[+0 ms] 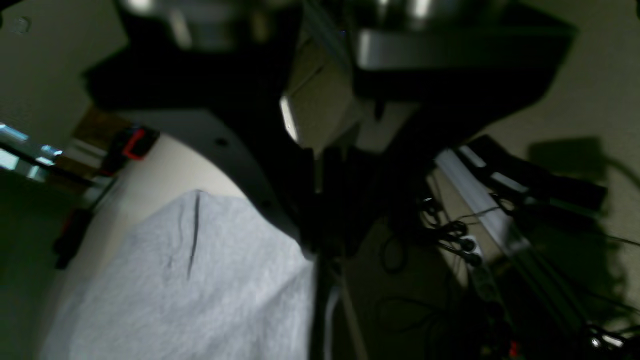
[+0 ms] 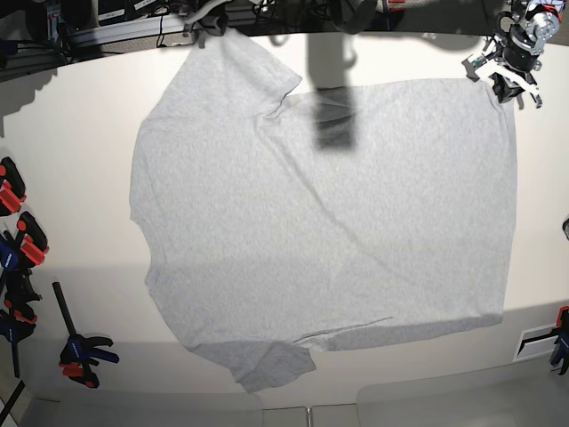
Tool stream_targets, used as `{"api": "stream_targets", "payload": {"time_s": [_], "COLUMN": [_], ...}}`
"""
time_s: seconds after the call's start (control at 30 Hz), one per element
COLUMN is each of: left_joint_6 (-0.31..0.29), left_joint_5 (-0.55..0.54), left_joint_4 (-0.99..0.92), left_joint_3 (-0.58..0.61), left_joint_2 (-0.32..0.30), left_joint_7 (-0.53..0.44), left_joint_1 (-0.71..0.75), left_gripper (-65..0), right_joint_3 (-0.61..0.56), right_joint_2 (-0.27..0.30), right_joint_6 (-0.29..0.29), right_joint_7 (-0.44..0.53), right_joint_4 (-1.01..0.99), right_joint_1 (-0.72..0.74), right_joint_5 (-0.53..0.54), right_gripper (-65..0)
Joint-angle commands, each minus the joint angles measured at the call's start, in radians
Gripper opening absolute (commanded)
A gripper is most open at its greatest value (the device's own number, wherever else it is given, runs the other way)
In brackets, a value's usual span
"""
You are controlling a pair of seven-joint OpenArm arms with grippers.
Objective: Fold the T-shirt properly
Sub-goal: 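Hold the collar-side corners and drag them slightly toward the robot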
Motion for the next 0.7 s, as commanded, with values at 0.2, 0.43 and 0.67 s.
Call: {"api": "stream_targets", "payload": {"time_s": [0.2, 0.43, 0.67], "left_joint_6": [-0.048, -0.048, -0.048], "left_joint_5": [-0.008, -0.008, -0.008], "left_joint_4": [0.0, 0.0, 0.0], "left_joint_3": [0.006, 0.006, 0.006], "left_joint_2": [-0.006, -0.006, -0.006], "left_joint_7": [-0.006, -0.006, -0.006], "left_joint_1": [0.011, 0.011, 0.011], "left_gripper": [-65.0, -65.0, -65.0], "right_joint_3": [-0.006, -0.022, -0.023], "right_joint_2": [0.043, 0.043, 0.043], "right_joint_6": [-0.127, -0.187, -0.187], "right_joint_7": [-0.026, -0.028, -0.037], "right_joint_4": [0.016, 0.016, 0.016], "right_joint_1": [-0.009, -0.012, -0.023], "right_joint_5": [-0.015, -0.015, -0.033], "right_gripper": [-65.0, -65.0, -65.0]}}
